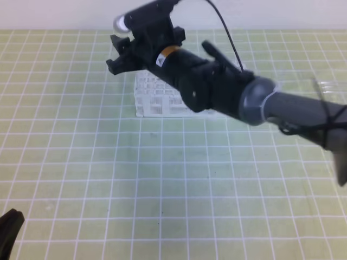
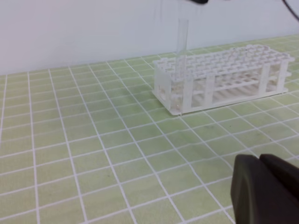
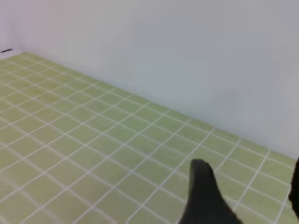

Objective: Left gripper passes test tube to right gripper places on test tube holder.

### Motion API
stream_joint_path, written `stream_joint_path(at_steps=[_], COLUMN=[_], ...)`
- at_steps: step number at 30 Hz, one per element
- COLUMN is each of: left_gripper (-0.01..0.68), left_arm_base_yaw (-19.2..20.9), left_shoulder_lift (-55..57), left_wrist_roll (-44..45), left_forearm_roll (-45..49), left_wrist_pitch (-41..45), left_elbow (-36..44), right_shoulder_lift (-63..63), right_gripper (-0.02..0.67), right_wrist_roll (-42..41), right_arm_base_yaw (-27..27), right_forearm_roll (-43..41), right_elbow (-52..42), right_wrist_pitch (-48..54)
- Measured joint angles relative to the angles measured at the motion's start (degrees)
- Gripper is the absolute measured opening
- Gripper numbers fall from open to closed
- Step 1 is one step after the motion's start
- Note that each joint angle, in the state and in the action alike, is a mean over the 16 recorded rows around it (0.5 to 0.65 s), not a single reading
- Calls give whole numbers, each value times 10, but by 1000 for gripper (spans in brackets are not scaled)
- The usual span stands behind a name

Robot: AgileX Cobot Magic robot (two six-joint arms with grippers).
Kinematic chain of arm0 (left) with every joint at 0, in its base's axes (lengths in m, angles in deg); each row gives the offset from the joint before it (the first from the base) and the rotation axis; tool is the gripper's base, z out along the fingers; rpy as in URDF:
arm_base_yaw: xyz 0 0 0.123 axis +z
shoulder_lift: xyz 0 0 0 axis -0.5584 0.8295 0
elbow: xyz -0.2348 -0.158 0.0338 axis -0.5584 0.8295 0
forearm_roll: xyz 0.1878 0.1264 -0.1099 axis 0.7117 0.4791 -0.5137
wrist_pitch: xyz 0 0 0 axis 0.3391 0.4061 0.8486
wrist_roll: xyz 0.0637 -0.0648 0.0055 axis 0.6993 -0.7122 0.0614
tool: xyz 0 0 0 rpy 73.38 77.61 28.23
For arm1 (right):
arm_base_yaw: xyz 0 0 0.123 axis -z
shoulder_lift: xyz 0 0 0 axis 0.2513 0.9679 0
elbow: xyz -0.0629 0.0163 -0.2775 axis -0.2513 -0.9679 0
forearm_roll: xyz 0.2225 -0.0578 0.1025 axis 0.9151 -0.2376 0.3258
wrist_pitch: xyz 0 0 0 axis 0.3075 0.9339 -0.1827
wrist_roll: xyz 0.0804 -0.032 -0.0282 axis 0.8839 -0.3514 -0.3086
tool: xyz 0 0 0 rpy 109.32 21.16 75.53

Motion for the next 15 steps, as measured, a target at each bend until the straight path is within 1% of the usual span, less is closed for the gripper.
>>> stream_joint_path(at_steps=[5, 15], left_gripper=[0, 0], left_arm_base_yaw=[0, 0], left_shoulder_lift=[0, 0], left_wrist_roll=[0, 0], left_forearm_roll=[0, 0], left_wrist_pitch=[0, 0], left_elbow=[0, 0], right_shoulder_lift=[-62, -252], right_gripper=[266, 53], right_wrist_roll=[0, 0], right_arm_base_yaw=[-2, -3], right_forearm_roll=[-3, -5], right_elbow=[-47, -219], right_wrist_pitch=[34, 52])
